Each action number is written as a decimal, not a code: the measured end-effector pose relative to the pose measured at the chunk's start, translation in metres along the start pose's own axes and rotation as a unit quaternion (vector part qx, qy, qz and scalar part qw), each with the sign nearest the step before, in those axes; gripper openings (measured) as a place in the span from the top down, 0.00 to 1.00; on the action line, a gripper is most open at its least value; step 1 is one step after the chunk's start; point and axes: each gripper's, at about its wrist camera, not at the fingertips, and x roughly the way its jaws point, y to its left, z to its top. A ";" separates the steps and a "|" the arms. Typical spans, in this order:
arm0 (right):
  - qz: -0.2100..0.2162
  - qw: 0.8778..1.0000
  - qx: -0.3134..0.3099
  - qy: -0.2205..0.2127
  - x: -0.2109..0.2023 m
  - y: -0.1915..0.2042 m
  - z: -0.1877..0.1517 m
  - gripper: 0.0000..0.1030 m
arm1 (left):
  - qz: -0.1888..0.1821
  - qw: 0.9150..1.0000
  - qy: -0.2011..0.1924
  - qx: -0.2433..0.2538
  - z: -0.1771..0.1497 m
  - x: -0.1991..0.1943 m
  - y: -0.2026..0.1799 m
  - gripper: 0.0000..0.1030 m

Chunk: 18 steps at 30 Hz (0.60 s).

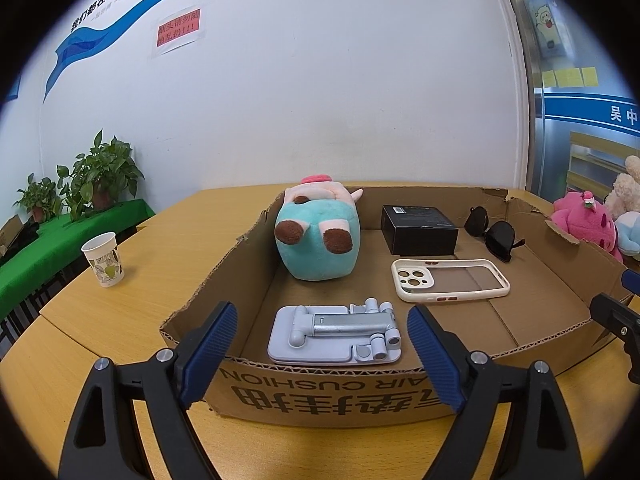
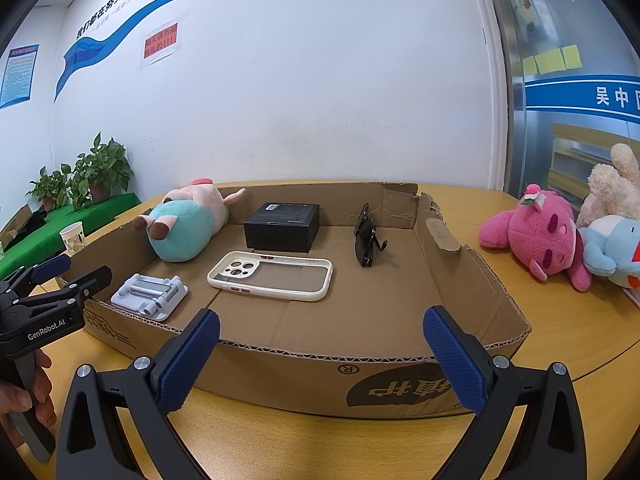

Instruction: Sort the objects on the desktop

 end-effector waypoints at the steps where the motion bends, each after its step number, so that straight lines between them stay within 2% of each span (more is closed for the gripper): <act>1: 0.000 1.000 0.000 0.000 0.000 0.000 0.000 0.00 | -0.004 1.000 0.000 0.000 0.000 0.000 0.000 0.12; 4: 0.000 1.000 0.000 0.000 0.000 0.000 0.000 0.00 | -0.017 1.000 0.001 0.005 0.000 0.000 -0.002 0.03; 18: 0.000 1.000 0.000 0.000 0.000 0.000 0.000 0.00 | -0.012 1.000 0.002 0.006 0.000 0.000 -0.003 0.01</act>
